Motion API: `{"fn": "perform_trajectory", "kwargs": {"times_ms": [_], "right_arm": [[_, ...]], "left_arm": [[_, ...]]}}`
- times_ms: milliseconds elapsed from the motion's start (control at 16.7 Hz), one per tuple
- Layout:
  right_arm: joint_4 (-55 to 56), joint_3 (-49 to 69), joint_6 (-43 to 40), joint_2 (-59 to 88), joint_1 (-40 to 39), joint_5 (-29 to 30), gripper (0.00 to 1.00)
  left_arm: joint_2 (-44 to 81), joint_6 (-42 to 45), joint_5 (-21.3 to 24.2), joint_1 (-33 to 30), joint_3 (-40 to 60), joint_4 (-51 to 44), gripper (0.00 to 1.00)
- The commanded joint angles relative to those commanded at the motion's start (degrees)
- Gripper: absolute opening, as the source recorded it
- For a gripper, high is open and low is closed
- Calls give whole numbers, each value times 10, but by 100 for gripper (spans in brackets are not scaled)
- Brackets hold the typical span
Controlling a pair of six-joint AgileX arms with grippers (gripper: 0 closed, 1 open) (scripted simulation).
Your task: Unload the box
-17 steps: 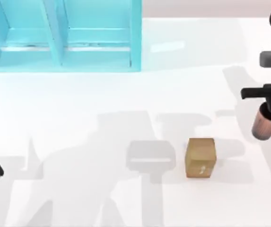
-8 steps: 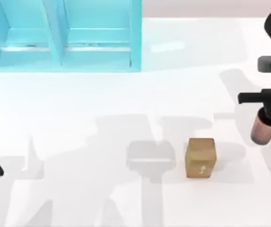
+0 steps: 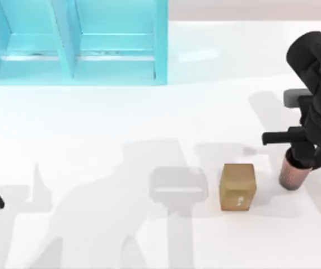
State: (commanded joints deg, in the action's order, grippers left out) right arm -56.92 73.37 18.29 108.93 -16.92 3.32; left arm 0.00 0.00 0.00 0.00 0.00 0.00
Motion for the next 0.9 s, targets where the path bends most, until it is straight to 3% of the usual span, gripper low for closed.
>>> {"fn": "perform_trajectory", "kwargs": {"times_ms": [540,900], "right_arm": [[34,-9,-31,-4,42,-1,0],[34,-9,-31,-4,42,-1,45]], "left_arm": [[0,0,0,0,0,0,100],[0,0,0,0,0,0,100]]}}
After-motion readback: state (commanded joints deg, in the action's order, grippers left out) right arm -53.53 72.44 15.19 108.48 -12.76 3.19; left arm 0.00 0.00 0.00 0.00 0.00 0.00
